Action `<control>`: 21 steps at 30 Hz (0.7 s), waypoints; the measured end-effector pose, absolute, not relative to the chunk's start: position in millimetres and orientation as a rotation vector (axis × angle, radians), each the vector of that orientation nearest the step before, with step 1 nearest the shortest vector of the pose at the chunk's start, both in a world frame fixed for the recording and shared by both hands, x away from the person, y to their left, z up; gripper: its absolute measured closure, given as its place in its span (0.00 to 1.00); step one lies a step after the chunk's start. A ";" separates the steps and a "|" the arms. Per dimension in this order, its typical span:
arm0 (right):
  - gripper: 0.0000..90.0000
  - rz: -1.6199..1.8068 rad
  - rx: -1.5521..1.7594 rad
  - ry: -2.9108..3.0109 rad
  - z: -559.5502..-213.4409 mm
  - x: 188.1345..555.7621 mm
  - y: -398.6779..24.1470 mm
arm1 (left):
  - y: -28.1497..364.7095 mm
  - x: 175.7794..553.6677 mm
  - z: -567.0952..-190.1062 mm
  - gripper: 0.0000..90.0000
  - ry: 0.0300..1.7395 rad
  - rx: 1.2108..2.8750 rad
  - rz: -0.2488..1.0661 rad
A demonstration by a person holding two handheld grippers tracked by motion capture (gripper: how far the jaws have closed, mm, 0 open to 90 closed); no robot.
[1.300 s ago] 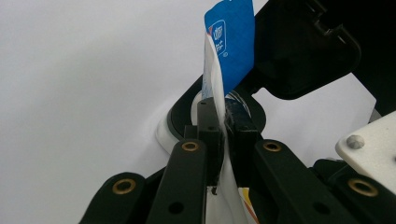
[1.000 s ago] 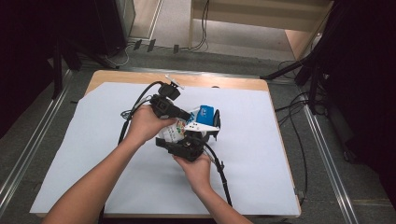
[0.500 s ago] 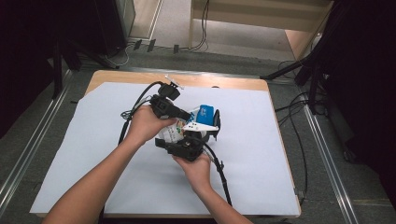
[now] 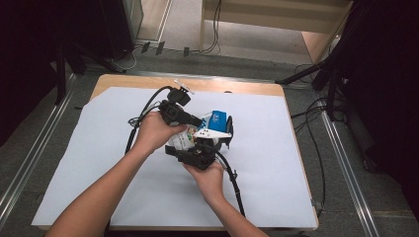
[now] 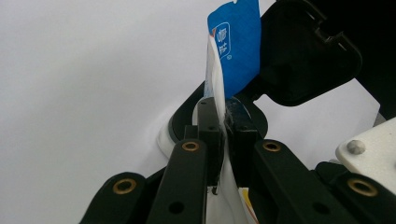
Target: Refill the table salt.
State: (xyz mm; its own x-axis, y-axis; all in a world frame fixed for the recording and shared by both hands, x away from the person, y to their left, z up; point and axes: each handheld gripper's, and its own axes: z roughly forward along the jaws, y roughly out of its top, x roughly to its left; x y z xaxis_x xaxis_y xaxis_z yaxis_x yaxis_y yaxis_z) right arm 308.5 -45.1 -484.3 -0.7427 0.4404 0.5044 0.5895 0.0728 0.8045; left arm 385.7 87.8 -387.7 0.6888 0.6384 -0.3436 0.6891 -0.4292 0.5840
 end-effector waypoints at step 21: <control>0.76 -1.739 -1.052 -2.245 -485.1 306.7 -42.1 | 91.1 385.6 -389.2 0.97 1.025 2.161 -0.088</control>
State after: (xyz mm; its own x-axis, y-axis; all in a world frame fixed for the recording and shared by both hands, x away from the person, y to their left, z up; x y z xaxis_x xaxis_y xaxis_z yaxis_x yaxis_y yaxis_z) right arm 306.7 -42.1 -485.1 -0.7529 0.4489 0.4812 0.5782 0.1021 0.8095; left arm 385.6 91.1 -389.2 0.6796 0.6452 -0.3491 0.6953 -0.4151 0.5867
